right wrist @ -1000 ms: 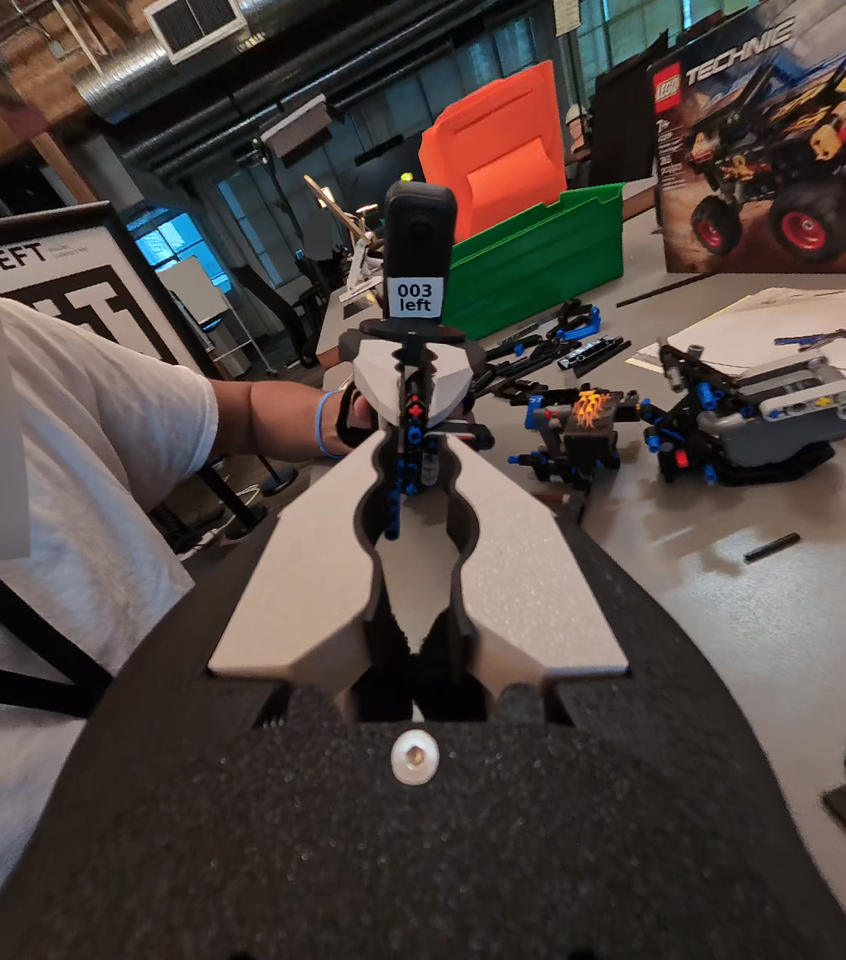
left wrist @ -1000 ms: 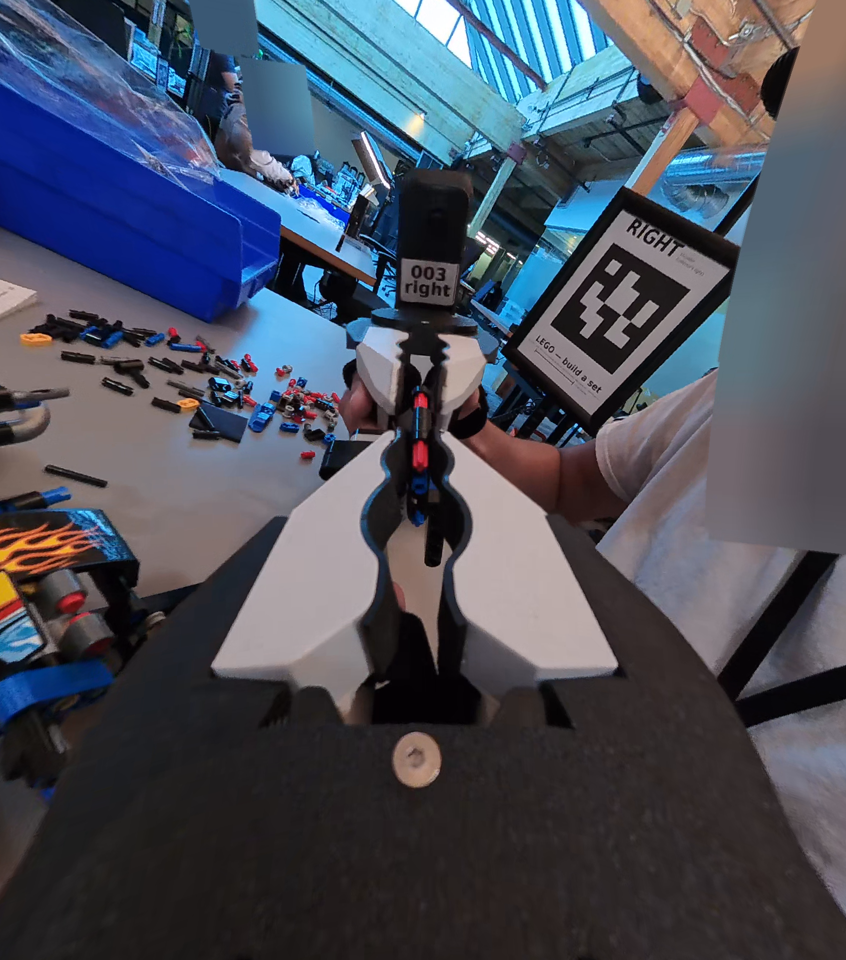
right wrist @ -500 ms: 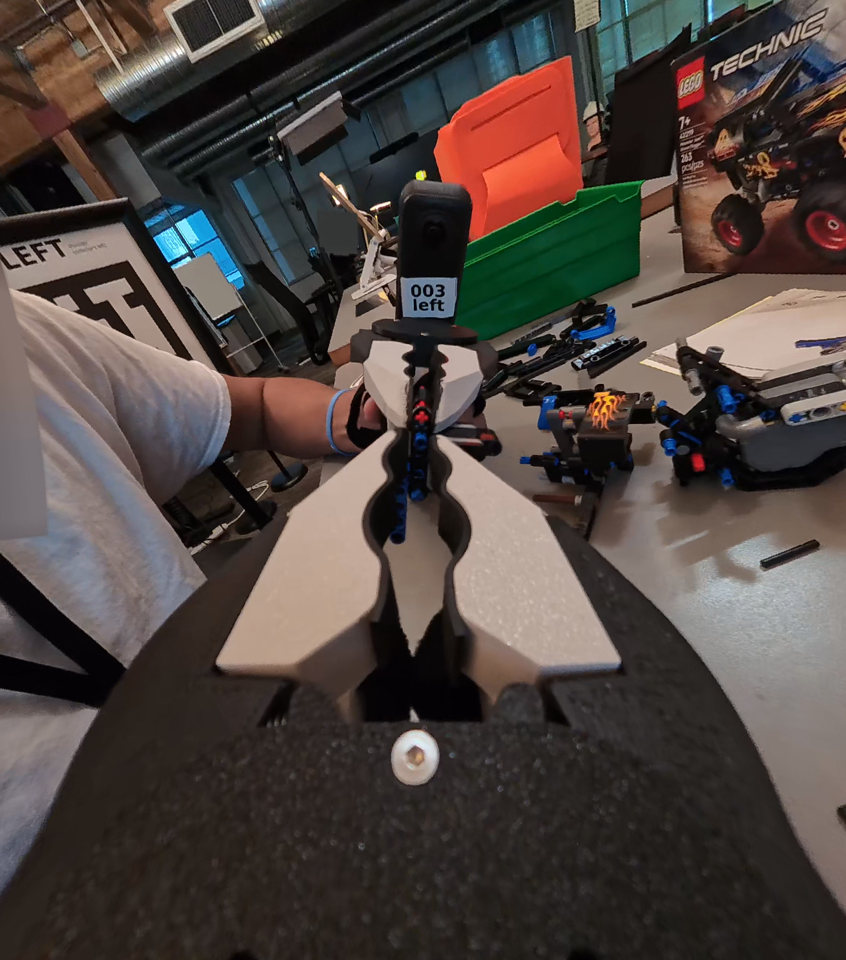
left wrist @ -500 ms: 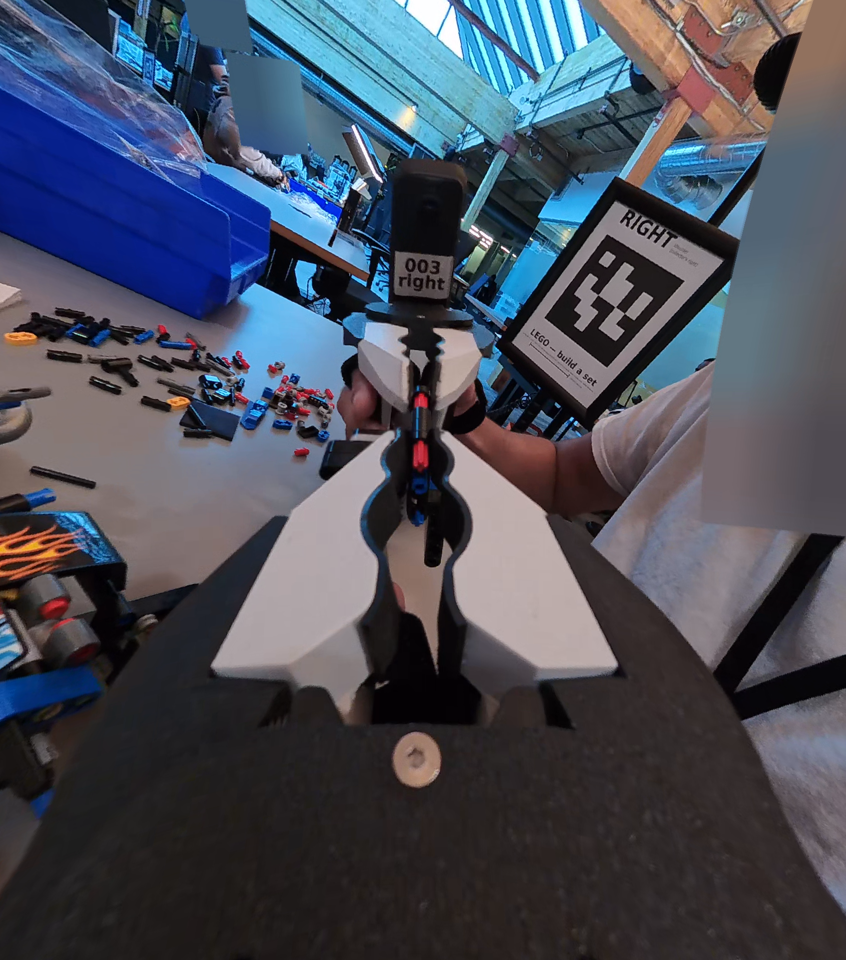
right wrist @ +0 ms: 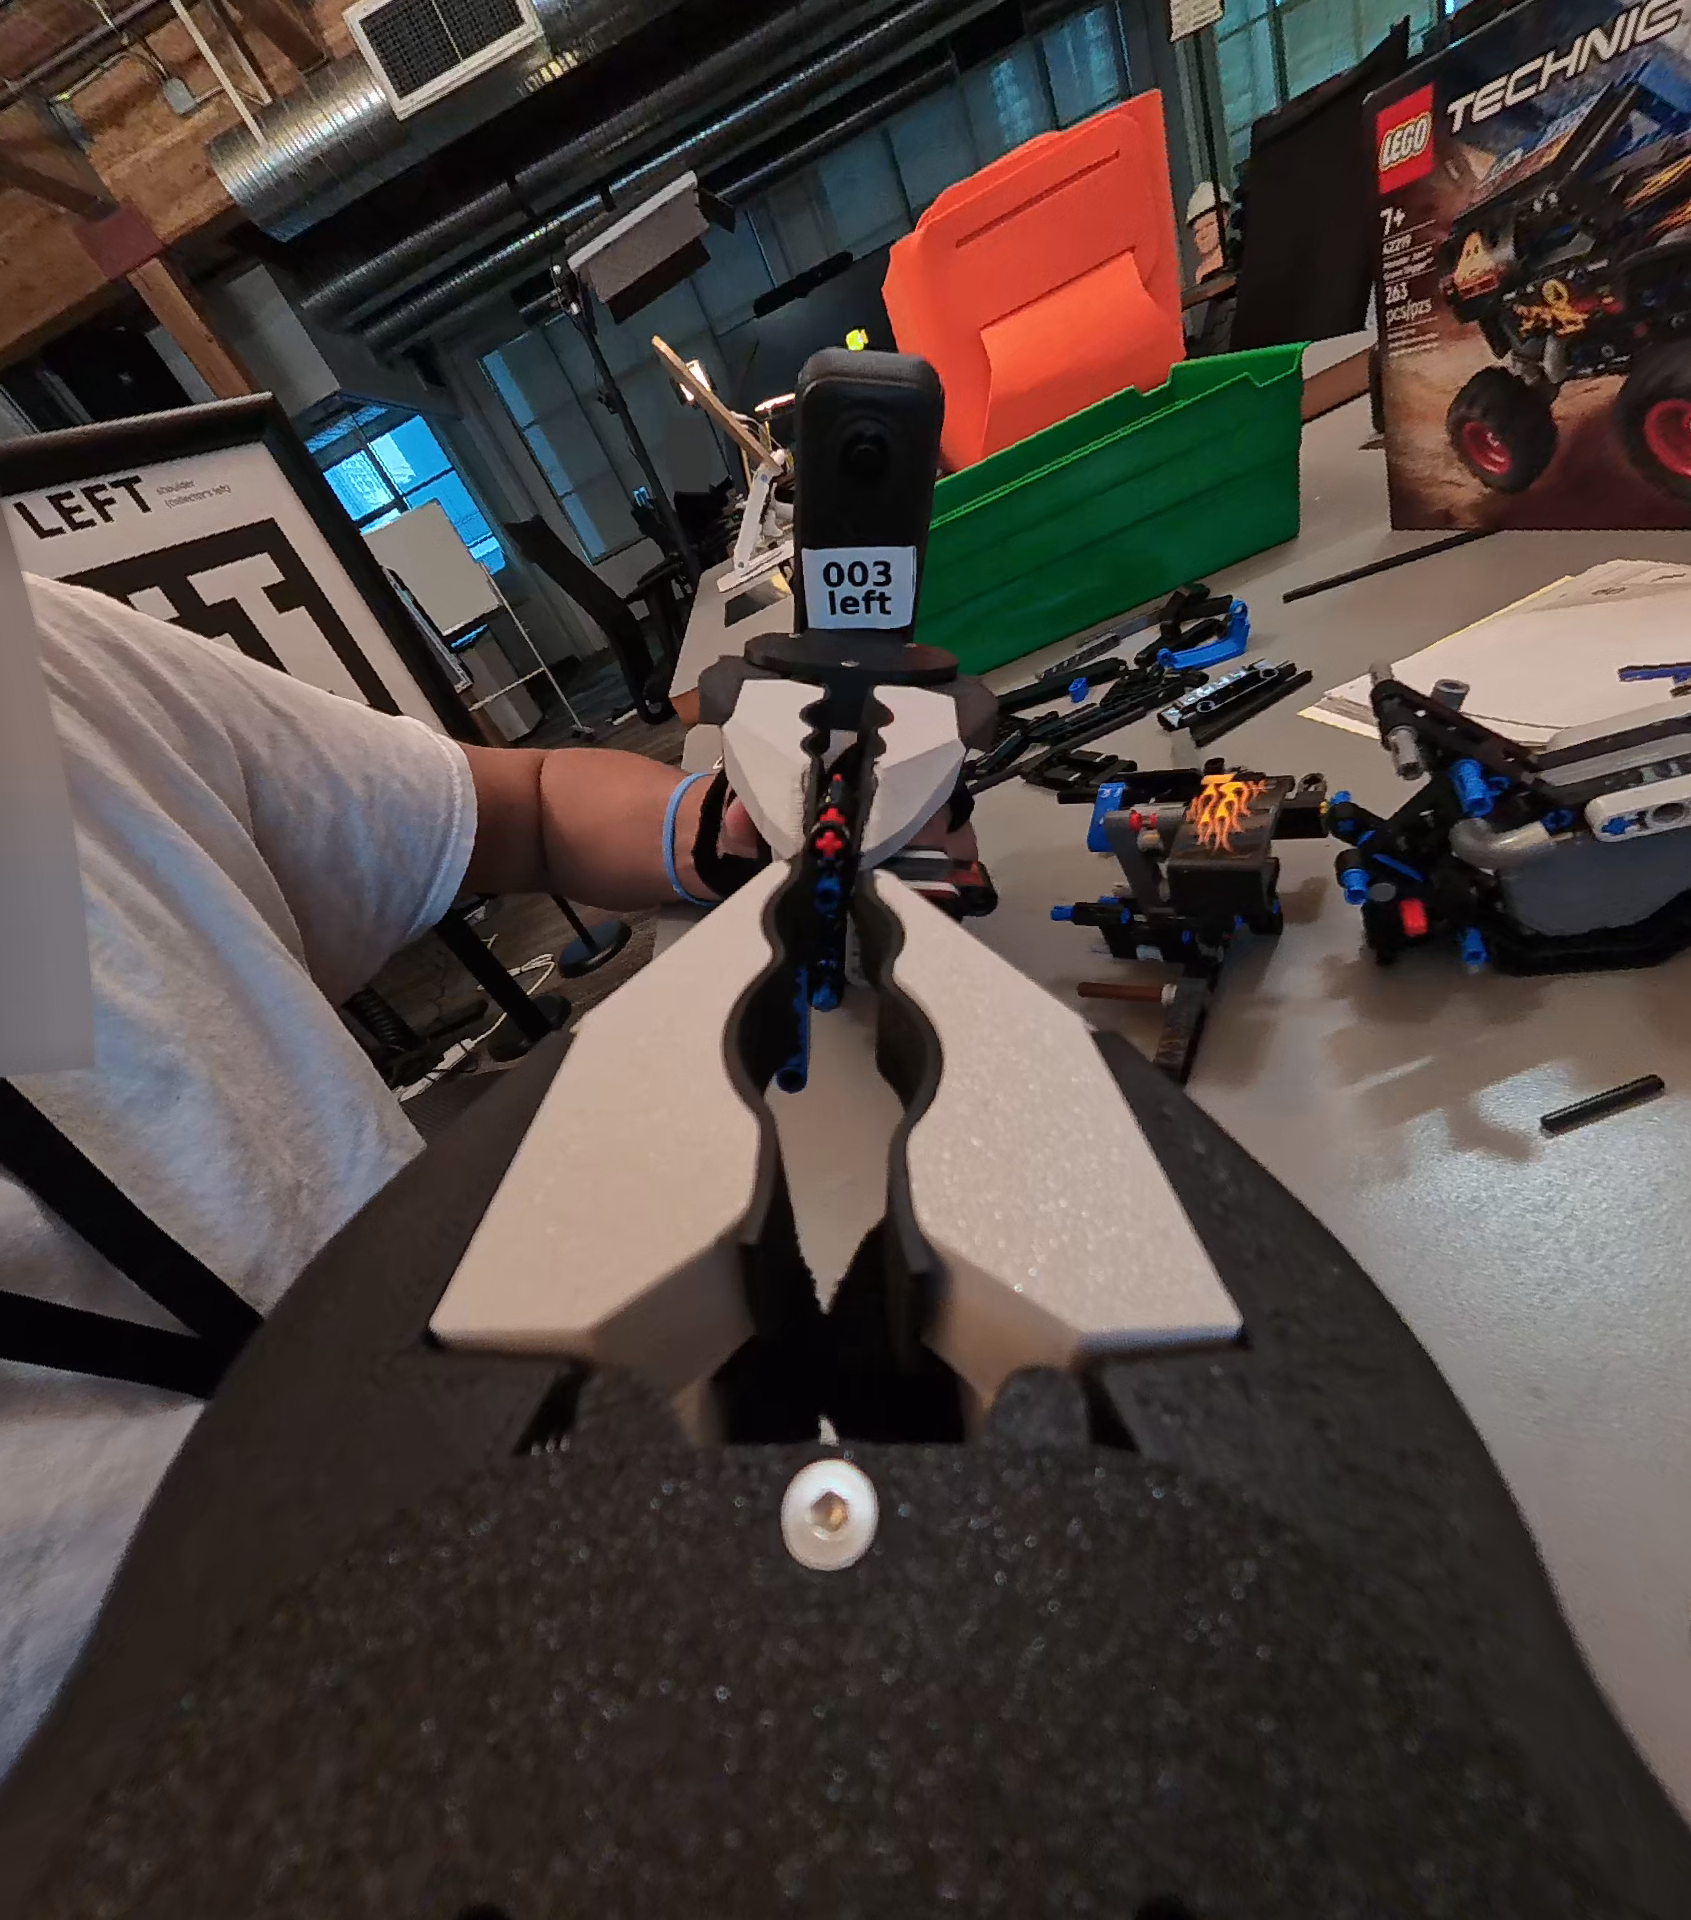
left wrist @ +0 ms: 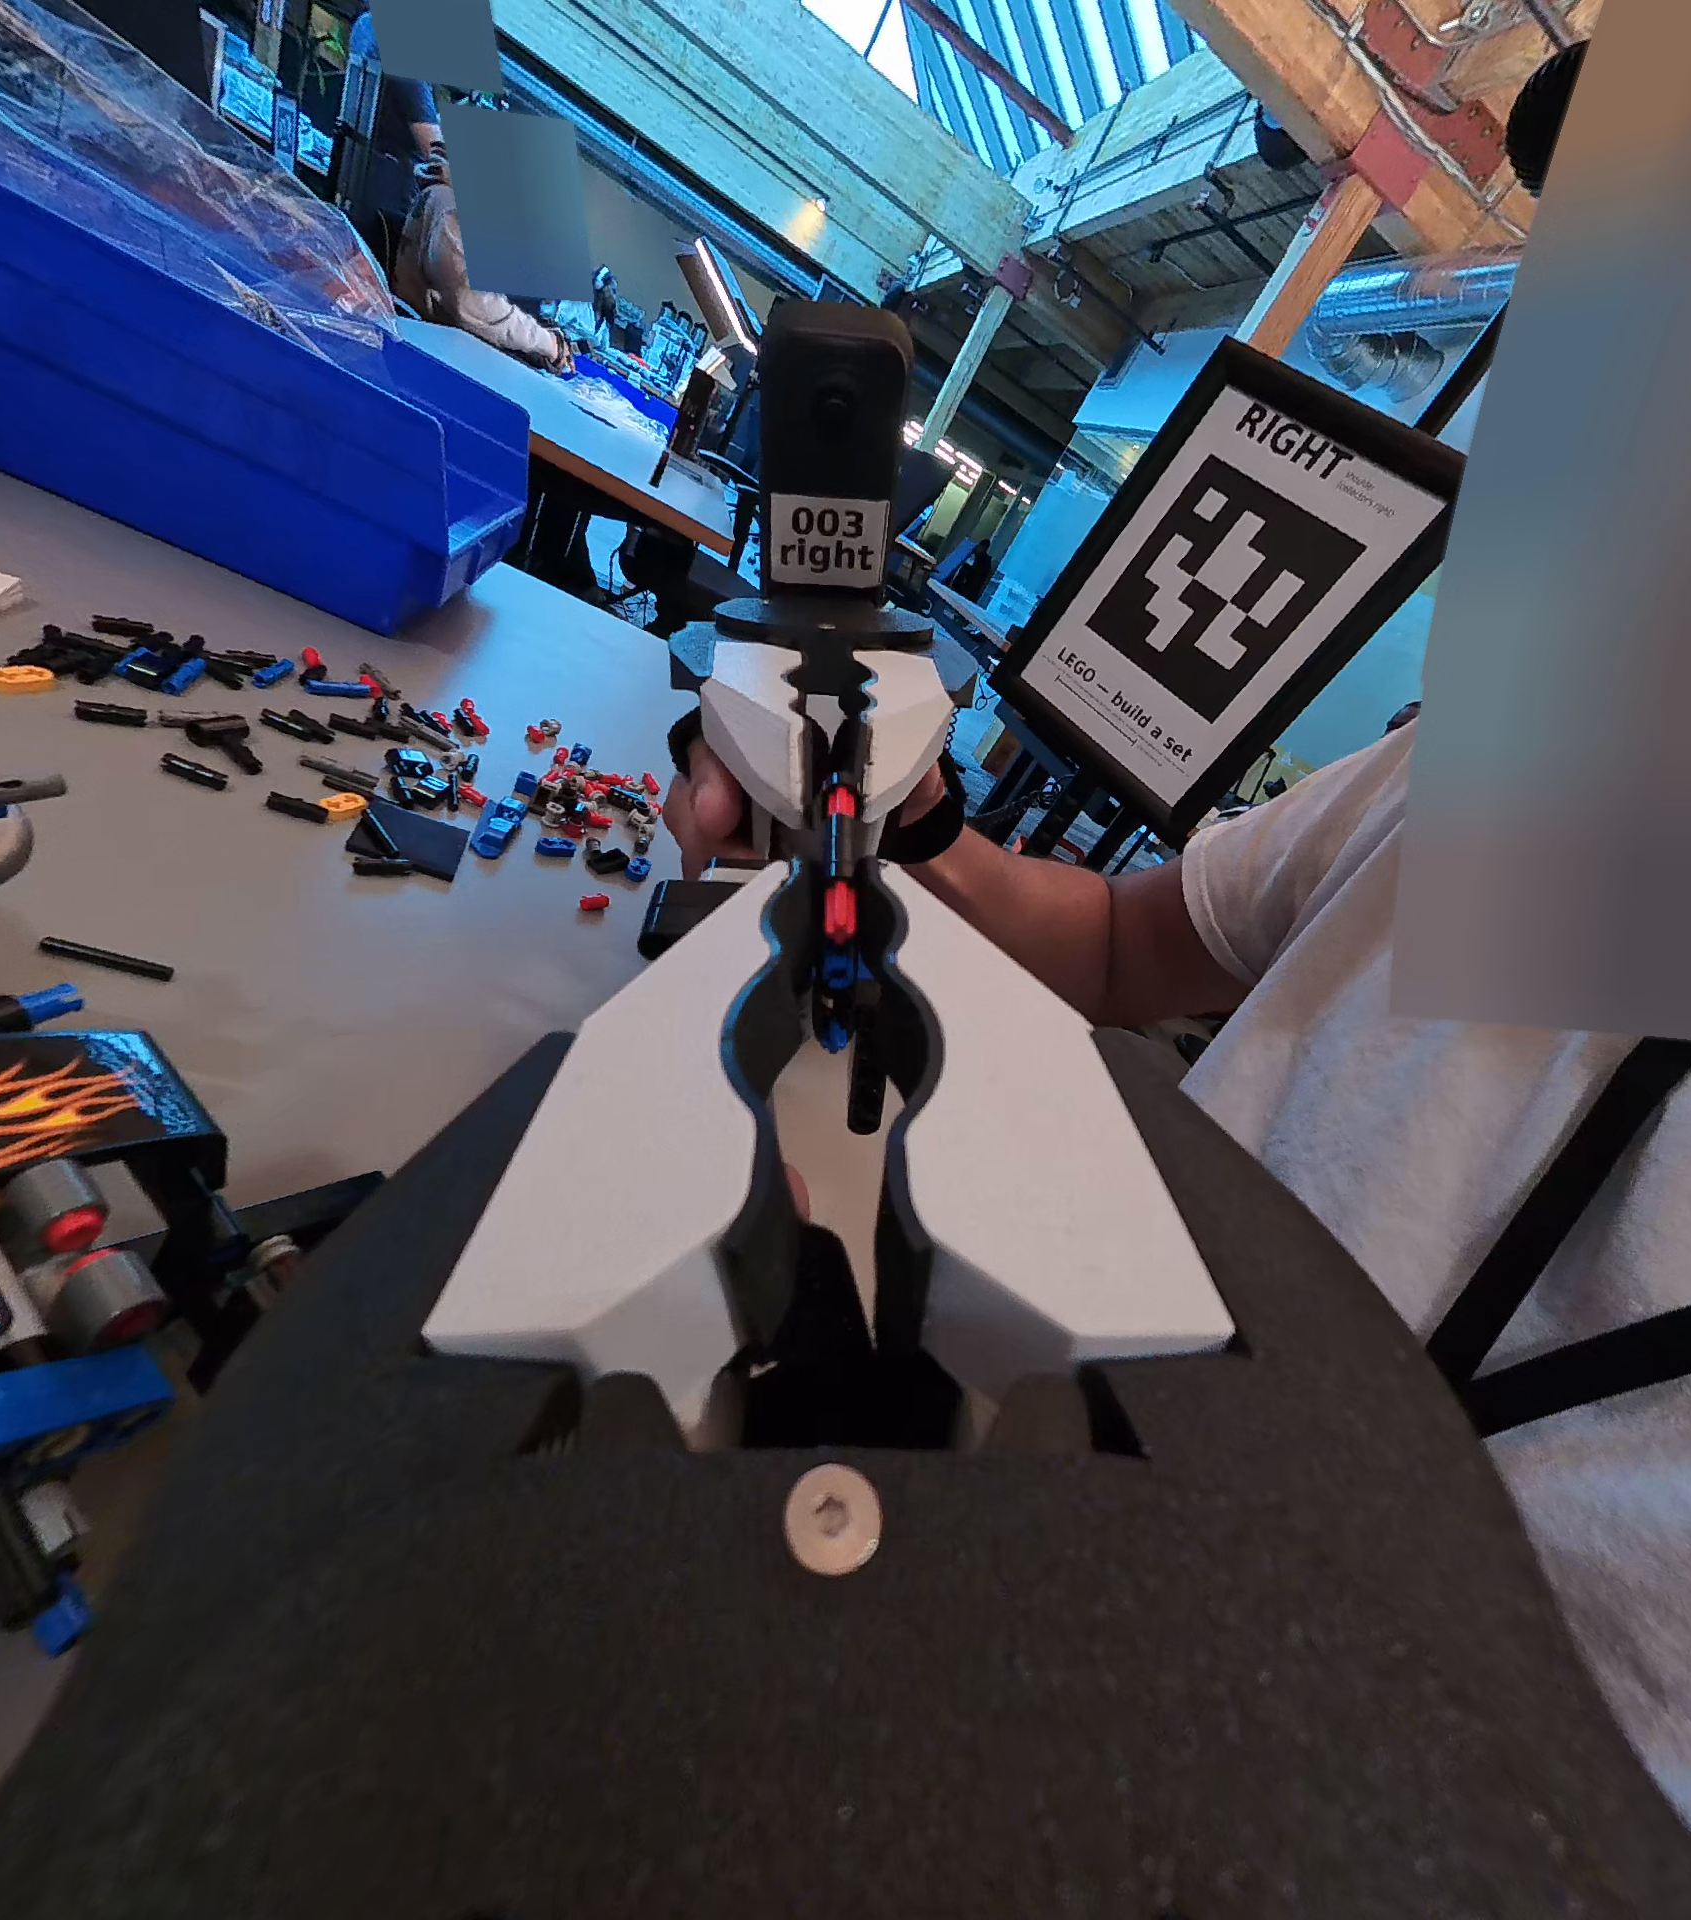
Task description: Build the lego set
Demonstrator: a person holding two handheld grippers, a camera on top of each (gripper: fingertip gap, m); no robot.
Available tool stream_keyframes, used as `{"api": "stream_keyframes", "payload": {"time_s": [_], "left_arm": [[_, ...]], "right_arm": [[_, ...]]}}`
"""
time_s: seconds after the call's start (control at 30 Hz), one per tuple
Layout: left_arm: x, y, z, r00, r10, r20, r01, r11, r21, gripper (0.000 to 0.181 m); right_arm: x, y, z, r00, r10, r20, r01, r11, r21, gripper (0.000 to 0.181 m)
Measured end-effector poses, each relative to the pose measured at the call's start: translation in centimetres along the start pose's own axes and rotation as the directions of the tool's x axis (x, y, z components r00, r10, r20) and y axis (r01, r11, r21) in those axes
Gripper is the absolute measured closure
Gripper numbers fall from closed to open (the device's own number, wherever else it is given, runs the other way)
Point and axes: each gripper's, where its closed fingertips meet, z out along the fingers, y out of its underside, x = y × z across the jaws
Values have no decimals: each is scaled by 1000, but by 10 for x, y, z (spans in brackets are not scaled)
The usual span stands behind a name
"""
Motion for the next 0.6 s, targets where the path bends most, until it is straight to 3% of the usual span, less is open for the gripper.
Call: {"api": "stream_keyframes", "payload": {"time_s": [0.6], "left_arm": [[0,1,-1,1000,-5,-6,5,1000,-12,176]], "right_arm": [[-3,5,1,1000,-30,7,30,999,-29,179]]}}
